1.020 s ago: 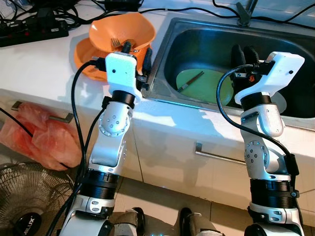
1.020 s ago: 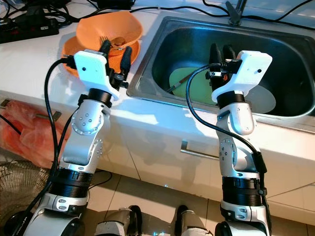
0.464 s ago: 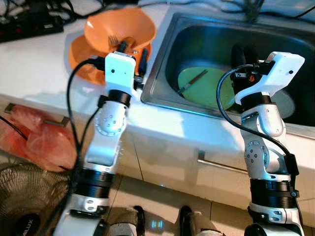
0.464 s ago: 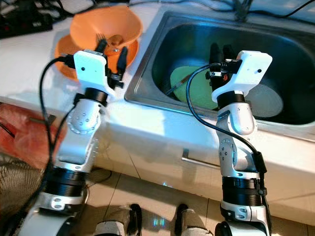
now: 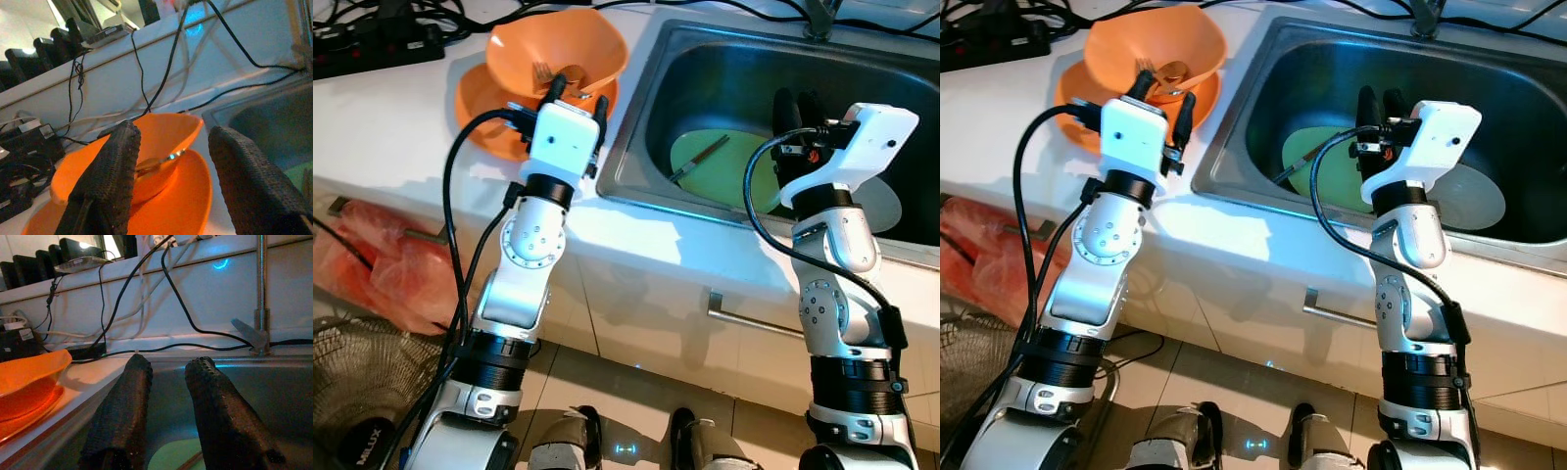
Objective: Kitchen organization
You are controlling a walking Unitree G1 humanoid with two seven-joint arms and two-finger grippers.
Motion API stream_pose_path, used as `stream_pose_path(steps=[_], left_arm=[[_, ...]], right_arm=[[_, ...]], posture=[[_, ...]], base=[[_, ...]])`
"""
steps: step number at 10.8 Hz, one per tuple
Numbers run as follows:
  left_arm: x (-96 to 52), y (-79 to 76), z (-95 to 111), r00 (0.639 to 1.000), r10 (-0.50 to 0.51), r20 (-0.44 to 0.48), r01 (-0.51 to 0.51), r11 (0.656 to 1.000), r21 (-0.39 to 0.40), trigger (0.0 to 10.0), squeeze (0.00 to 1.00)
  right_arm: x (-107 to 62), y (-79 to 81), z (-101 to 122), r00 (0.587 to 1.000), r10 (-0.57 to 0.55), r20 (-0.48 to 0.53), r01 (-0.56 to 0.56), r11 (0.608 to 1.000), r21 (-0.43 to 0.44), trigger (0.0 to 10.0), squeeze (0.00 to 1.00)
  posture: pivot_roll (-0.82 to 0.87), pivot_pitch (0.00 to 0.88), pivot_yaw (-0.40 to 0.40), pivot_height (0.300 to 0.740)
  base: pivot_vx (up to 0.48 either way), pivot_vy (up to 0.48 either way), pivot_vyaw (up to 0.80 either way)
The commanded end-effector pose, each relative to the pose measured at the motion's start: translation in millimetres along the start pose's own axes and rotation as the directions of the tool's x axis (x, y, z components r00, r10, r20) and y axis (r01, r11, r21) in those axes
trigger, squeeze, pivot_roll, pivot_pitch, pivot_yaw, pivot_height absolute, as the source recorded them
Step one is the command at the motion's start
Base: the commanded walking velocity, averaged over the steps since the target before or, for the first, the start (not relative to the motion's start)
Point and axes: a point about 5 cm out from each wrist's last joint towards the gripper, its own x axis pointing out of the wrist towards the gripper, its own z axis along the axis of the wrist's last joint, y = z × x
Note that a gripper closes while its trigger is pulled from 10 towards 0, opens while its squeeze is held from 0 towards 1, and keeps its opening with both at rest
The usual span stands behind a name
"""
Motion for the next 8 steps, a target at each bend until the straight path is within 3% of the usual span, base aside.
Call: stream_pose_path(steps=[1, 5, 8], left_arm=[[2.7, -0.9, 6.2, 1.000, -0.008, 0.019, 0.008, 1.000, 0.023, 10.0, 0.00], [10.5, -1.3, 6.8, 0.998, -0.063, 0.001, 0.061, 0.970, 0.233, 10.0, 0.00], [17.9, -1.5, 6.3, 0.996, -0.086, -0.009, 0.085, 0.955, 0.284, 10.0, 0.00]], right_arm=[[-1.3, -0.5, -0.9, 1.000, -0.002, -0.001, 0.002, 1.000, 0.012, 10.0, 0.00], [-1.4, -0.2, -1.5, 1.000, -0.003, -0.003, 0.003, 1.000, 0.012, 10.0, 0.00], [-0.5, 0.0, -1.3, 1.000, -0.005, 0.001, 0.005, 1.000, 0.011, 10.0, 0.00]], posture=[[0.09, 0.222, 0.020, 0.740], [0.09, 0.219, 0.022, 0.740], [0.09, 0.211, 0.029, 0.740]], base=[[0.000, 0.000, 0.00], [0.000, 0.000, 0.00], [0.000, 0.000, 0.00]])
